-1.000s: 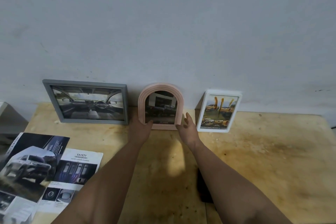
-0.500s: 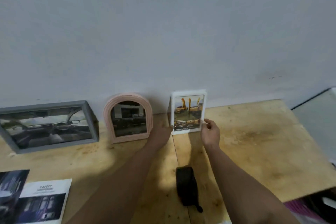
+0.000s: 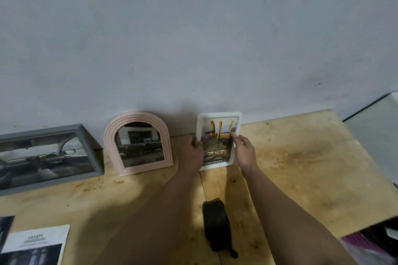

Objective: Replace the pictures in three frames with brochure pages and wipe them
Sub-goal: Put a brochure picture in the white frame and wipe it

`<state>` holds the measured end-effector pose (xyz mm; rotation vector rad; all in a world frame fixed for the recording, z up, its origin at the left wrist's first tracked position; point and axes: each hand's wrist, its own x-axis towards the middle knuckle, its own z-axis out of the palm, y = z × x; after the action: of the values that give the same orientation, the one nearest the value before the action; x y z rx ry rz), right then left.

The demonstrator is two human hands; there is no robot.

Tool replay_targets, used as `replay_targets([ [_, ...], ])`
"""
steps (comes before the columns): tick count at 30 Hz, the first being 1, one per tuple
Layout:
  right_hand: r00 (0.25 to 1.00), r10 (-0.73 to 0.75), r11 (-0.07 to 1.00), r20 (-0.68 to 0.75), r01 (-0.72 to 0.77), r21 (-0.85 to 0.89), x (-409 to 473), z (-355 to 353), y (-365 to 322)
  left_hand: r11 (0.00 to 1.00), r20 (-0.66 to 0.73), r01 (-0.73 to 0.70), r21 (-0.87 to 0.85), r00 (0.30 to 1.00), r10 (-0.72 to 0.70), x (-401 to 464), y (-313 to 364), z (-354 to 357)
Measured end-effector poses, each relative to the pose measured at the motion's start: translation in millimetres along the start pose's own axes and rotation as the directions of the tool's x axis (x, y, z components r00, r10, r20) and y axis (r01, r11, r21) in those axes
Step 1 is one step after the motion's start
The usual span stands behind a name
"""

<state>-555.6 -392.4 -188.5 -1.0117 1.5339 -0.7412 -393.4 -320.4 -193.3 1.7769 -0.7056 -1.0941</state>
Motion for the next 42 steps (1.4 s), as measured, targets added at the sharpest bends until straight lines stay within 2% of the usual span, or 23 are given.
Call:
replay_targets([
  [4,1.000,0.008,1.000,0.028,-0.008,0.028,-41,-9,12,0.987,0.080,-0.151,0.049,0.986,0.147,-47,-7,-15],
  [11,0.982,0.018,0.997,0.187,-0.004,-0.074,-116,11,25,0.867,0.009,-0.403,0.292,0.908,0.419,-128,-18,-72],
  [14,0.954,0.111,0.986,0.279,-0.070,-0.152,-146,30,26,0.772,0.005,-0.487,0.408,0.847,0.532,-161,-23,-110],
  [17,0.908,0.206,0.977,0.366,-0.168,-0.132,-177,51,33,0.636,0.060,-0.528,0.562,0.793,0.606,-192,-37,-146],
  [19,0.902,0.225,0.974,0.368,-0.206,-0.092,-194,63,39,0.562,0.073,-0.512,0.650,0.778,0.624,-210,-50,-165],
  [22,0.935,0.210,0.977,0.287,-0.190,-0.095,-216,78,42,0.440,0.111,-0.506,0.742,0.739,0.664,-232,-72,-186],
  [24,0.947,0.171,0.977,0.272,-0.128,-0.168,-227,85,47,0.354,0.161,-0.493,0.795,0.734,0.660,-239,-91,-198],
  [27,0.943,0.108,0.950,0.315,-0.004,-0.312,-236,90,66,0.285,0.208,-0.433,0.855,0.791,0.575,-246,-126,-208],
  [29,0.929,0.118,0.927,0.349,0.023,-0.375,-240,93,80,0.239,0.248,-0.421,0.875,0.814,0.525,-251,-147,-208],
  [32,0.925,0.138,0.904,0.353,0.028,-0.427,-244,100,99,0.162,0.330,-0.463,0.872,0.798,0.505,-257,-169,-204],
  [36,0.936,0.140,0.882,0.322,0.030,-0.471,-246,105,124,0.127,0.388,-0.493,0.861,0.797,0.463,-260,-189,-193],
  [42,0.946,0.022,0.777,0.324,0.187,-0.601,-247,109,144,0.087,0.421,-0.501,0.861,0.798,0.431,-250,-218,-185],
])
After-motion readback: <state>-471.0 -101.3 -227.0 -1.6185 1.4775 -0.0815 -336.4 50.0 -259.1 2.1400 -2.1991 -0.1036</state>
